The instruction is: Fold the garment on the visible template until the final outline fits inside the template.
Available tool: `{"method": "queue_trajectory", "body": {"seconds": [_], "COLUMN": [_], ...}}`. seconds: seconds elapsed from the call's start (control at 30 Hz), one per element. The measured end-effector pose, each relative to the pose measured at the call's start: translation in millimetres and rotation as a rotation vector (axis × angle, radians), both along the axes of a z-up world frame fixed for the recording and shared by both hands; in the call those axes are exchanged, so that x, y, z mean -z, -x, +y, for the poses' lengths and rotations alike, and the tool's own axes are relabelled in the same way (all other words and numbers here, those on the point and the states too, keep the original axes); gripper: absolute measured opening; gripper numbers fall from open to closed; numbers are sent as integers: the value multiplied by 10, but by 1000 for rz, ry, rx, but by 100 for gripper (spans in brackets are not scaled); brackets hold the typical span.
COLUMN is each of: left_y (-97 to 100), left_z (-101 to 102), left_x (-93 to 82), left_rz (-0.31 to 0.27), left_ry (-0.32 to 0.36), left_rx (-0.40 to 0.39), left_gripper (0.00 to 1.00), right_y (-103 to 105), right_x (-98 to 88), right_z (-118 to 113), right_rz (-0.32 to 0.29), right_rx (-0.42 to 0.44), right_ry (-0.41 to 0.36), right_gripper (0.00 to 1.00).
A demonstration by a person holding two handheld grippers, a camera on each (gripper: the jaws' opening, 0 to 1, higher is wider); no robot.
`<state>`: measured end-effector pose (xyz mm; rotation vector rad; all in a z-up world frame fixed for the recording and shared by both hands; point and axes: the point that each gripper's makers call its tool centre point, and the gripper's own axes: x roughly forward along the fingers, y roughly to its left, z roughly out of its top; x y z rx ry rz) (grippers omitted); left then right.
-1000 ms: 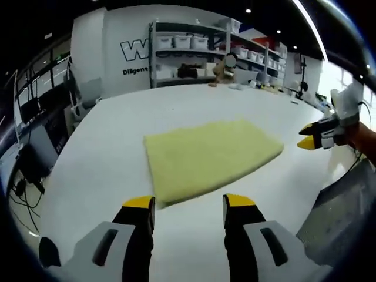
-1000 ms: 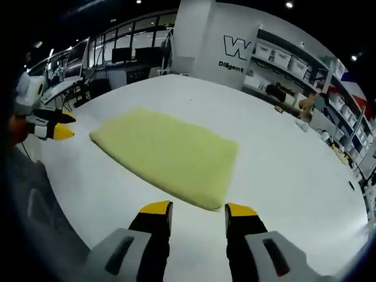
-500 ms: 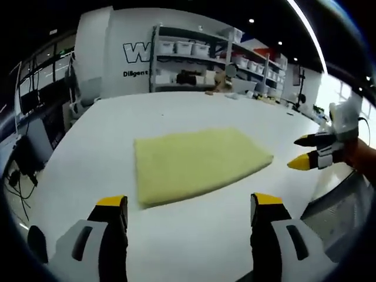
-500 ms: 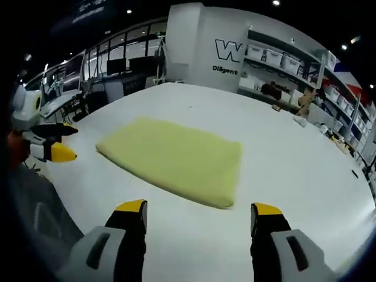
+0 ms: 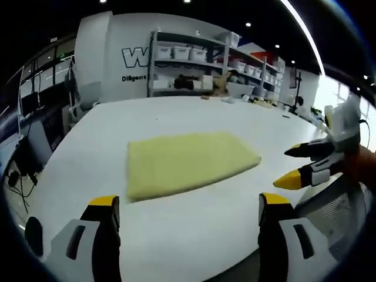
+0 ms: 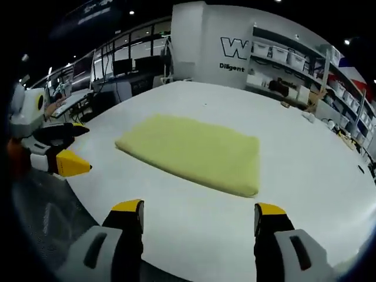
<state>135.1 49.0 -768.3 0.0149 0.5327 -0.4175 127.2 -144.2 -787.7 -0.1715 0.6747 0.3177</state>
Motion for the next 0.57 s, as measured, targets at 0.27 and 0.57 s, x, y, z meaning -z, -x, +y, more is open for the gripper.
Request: {"method": "queue_trajectory", "body": {"seconds": [0.27,0.57], "left_y": [8,7], "left_z": [-15,22], "left_x": [110,187], "left_rz": [20,47], "left_ry": [-17,-34], "left_rx": [10,-5], "left_gripper": [98,99], "right_y": [28,21], "right_x": [71,30], "right_z": [-18,-35], "right_rz": [27,-5], "right_rx": [9,21], "right_ry": [26,16], "right_gripper": [81,83]}}
